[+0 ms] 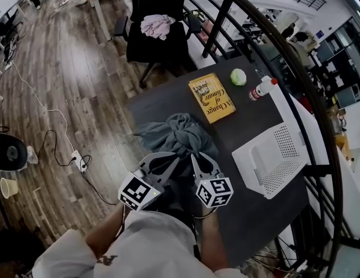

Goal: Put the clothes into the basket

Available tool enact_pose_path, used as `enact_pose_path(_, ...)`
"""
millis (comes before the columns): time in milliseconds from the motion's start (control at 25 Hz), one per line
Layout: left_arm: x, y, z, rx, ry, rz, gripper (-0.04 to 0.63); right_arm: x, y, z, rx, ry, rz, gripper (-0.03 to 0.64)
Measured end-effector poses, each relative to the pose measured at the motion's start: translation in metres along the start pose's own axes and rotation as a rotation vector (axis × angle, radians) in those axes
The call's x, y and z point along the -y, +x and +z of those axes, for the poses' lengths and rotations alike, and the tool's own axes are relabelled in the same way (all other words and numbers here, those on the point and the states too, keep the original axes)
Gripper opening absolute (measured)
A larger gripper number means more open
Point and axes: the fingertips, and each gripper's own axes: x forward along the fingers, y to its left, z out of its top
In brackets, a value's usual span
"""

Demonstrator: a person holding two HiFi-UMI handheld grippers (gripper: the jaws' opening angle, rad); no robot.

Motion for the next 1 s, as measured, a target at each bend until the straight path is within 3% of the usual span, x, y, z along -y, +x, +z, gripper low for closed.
enact_pose_path(480, 0.035, -0.002, 0.019, 0.019, 0.028, -0.111, 0.005, -0.02, -0.063, 0.055, 0.181, 0.011, -0.085, 0.051)
enact_pose_path(1000, 0.078, 0.018, 0.089, 0.095, 0.086, -0.18, 0.005, -0.009, -0.137, 0.135, 0.402, -0.031, -0.134, 0.051)
